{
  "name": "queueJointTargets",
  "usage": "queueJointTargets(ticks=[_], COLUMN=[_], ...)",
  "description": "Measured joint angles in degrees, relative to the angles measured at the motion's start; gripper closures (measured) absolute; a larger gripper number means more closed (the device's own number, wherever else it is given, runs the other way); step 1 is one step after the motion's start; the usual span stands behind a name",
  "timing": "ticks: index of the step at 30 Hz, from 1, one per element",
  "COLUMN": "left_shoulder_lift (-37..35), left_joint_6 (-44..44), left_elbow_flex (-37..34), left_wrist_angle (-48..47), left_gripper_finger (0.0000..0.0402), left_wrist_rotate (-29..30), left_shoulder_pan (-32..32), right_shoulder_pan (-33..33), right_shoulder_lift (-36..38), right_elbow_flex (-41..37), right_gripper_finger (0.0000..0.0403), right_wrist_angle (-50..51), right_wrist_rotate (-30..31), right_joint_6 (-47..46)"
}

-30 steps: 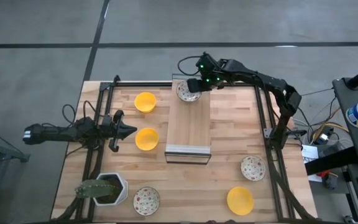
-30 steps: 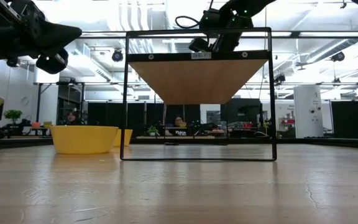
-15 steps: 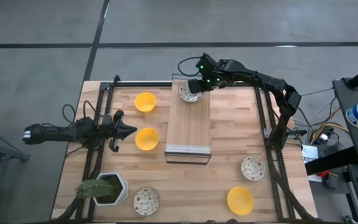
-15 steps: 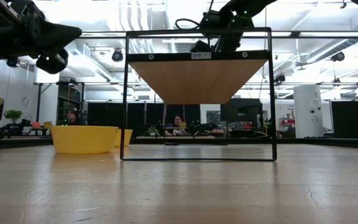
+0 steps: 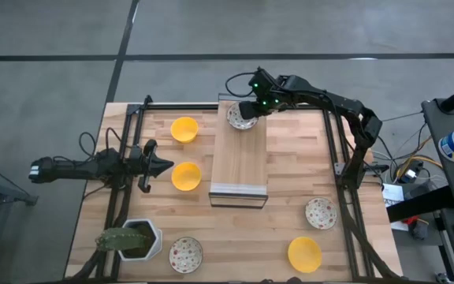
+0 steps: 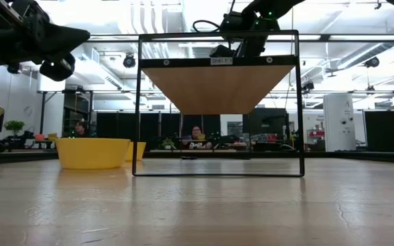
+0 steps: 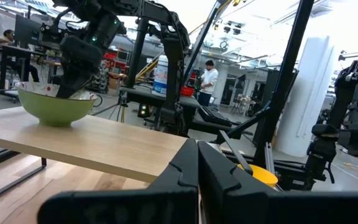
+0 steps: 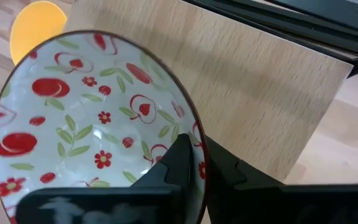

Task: Pick & Place Mini bowls
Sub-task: Put the top white patterned bowl on the shelf, then stack the right white patterned bowl on the white patterned bowl on the shelf

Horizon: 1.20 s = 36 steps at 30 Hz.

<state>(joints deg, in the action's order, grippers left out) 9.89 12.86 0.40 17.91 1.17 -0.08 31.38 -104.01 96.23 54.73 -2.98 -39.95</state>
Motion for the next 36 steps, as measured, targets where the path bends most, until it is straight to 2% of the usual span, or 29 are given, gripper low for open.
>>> queueJointTargets(ticks=[11,19,28,36], left_shoulder_lift=[0.0,0.0,0.0,0.0], left_joint_6=[0.0,0.0,0.0,0.0], left_elbow_flex=[0.0,0.0,0.0,0.0], left_wrist_angle=[0.0,0.0,0.0,0.0], left_gripper_finger=[0.0402,0.0402,0.0402,0.0402], left_wrist_rotate=[0.0,0.0,0.0,0.0], left_shoulder_pan=[0.0,0.0,0.0,0.0], right_shoulder_pan=[-0.2,-0.8,-0.9,-1.4], right_shoulder_lift=[0.0,0.2,0.7,0.8], right_elbow_flex=[0.0,0.0,3.6,10.6], right_gripper_finger=[0.0261,0.0205,0.0176,0.0175], right_wrist_angle=[-0.2,-0.9,1.5,3.6], right_wrist_rotate=[-0.3,-0.8,-1.6,-0.9], right_joint_6=[0.2,0.4,1.5,7.4])
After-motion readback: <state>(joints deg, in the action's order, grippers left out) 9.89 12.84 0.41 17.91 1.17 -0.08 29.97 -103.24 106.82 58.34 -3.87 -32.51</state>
